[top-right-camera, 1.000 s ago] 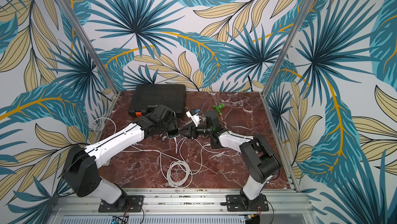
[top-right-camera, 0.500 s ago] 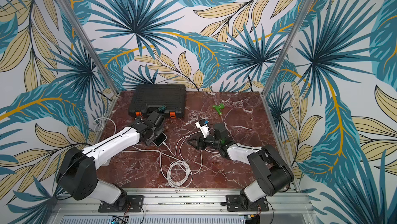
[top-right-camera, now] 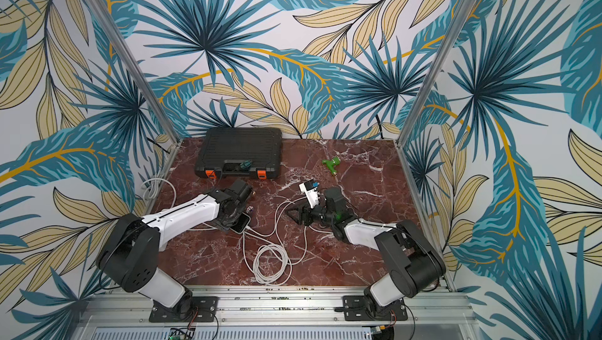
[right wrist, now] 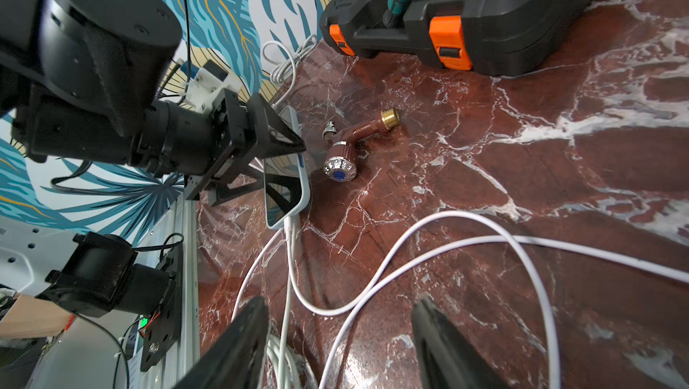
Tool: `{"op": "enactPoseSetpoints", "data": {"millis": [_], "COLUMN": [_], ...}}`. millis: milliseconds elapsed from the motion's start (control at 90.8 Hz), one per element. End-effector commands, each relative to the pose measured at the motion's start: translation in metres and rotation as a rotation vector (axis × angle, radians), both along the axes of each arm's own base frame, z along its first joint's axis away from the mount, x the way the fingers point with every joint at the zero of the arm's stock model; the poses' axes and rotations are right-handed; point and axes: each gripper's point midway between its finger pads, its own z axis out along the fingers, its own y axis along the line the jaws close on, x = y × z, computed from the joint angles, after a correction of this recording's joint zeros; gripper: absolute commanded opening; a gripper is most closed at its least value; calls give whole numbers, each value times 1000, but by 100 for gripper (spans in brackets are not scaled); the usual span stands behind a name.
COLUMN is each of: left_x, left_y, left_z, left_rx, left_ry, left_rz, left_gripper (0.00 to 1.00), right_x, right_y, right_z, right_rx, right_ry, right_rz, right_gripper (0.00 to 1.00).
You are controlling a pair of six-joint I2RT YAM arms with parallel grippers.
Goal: Plug the charging cable into the phone
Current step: Place the phone at the center of the board.
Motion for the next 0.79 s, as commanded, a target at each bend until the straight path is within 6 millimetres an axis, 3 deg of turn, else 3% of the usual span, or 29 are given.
{"op": "enactPoseSetpoints", "data": {"millis": [0, 33, 77, 187, 231, 264, 397, 551, 606, 672, 782], "left_x": [-1, -1, -1, 5, 5, 9, 23, 25, 19, 11, -7], "left_y": [-1, -2, -2, -5, -5, -6, -5, -2, 3, 21, 57], "left_z": [-11, -14, -16, -14, -12, -8, 28, 124, 145, 155, 152], "left_rx": [-27, -31, -34, -35, -31, -31, 71, 485, 639, 774, 970], "left_ry": [-13, -11, -12, -28, -30, -45, -152, -430, -501, -548, -576], "left_rz": [43, 49, 52, 21, 14, -4, -131, -410, -487, -512, -486], "left_gripper": [9, 11, 22, 74, 91, 99, 100, 100, 100, 100, 100], "right_x": [10, 10, 11, 12, 15, 16, 33, 57, 61, 62, 51], "right_y": [-3, -3, -4, -5, -8, -10, -28, -80, -107, -145, -215], "right_z": [6, 6, 6, 6, 5, 6, 19, 54, 68, 79, 87], "right_rx": [6, 5, 1, -12, -22, -27, -47, -109, -146, -200, -301], "right_ry": [-19, -19, -20, -22, -23, -27, -85, -270, -361, -439, -531], "right_rz": [-48, -52, -55, -66, -88, -102, -226, -525, -646, -821, -1124], "right_gripper": [67, 67, 68, 77, 93, 99, 99, 99, 99, 99, 99]}}
